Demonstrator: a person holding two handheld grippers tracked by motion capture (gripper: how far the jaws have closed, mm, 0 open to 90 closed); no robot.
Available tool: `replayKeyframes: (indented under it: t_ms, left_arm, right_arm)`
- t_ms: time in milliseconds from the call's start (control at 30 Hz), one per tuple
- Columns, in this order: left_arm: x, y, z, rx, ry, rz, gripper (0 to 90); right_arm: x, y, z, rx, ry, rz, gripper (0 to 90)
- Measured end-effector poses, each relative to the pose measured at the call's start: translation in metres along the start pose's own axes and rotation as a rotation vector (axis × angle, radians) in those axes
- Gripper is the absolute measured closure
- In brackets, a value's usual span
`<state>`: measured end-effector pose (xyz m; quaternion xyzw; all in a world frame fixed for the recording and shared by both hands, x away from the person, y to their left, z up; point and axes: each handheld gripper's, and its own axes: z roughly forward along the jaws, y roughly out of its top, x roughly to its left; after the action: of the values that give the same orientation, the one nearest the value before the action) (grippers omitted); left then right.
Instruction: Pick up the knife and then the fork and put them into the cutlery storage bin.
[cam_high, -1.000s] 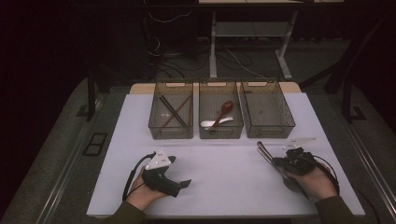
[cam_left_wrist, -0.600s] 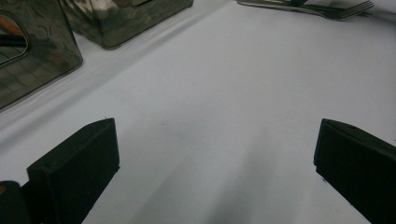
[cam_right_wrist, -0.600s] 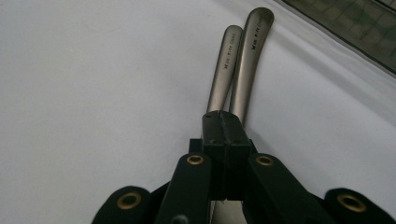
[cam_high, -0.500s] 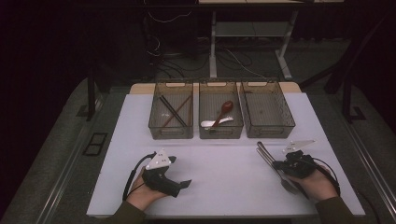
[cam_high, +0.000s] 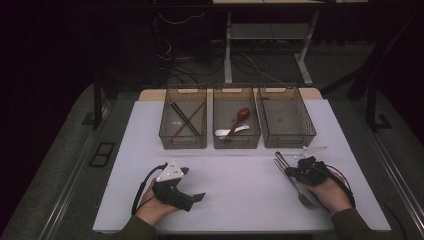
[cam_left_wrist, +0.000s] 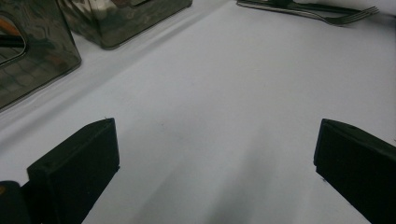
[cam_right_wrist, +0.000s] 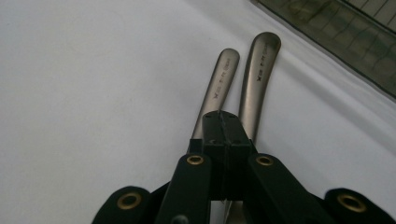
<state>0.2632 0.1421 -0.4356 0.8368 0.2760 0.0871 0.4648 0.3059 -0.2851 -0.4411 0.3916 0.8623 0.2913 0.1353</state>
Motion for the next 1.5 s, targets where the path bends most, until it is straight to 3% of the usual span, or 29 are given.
replayKeyframes:
  t_ms: [300, 600, 767, 1033, 1133, 1200, 1333, 1500]
  left_arm:
    - [0.000, 0.000, 0.001, 0.002, -0.003, 0.002, 0.0]
    - [-0.001, 0.000, 0.001, 0.004, -0.005, 0.003, 0.0]
    - [0.000, 0.000, 0.001, 0.000, -0.005, 0.006, 0.0]
    - [0.005, -0.002, -0.001, -0.007, -0.001, 0.002, 0.0]
    - [0.005, -0.002, -0.002, -0.009, -0.002, 0.001, 0.0]
    - [0.005, -0.002, -0.001, -0.006, -0.003, 0.003, 0.0]
    - [0.004, -0.002, 0.000, -0.006, -0.006, 0.003, 0.0]
    - [0.004, -0.002, 0.000, -0.004, -0.007, 0.003, 0.0]
  right_arm:
    - [-0.003, 0.009, 0.010, -0.019, 0.016, 0.012, 89.4]
    - [0.006, 0.016, 0.016, -0.023, 0.064, -0.035, 89.4]
    - [0.005, 0.016, 0.013, -0.033, 0.060, -0.032, 89.2]
    - [0.000, 0.018, -0.007, -0.042, 0.110, 0.036, 68.3]
    - [0.003, 0.019, -0.015, 0.004, 0.121, 0.047, 61.3]
    - [0.006, 0.020, -0.020, 0.044, 0.126, 0.024, 59.5]
    - [0.011, 0.023, -0.027, 0.135, 0.139, 0.025, 59.5]
    - [0.016, 0.023, -0.023, 0.278, 0.116, 0.012, 62.3]
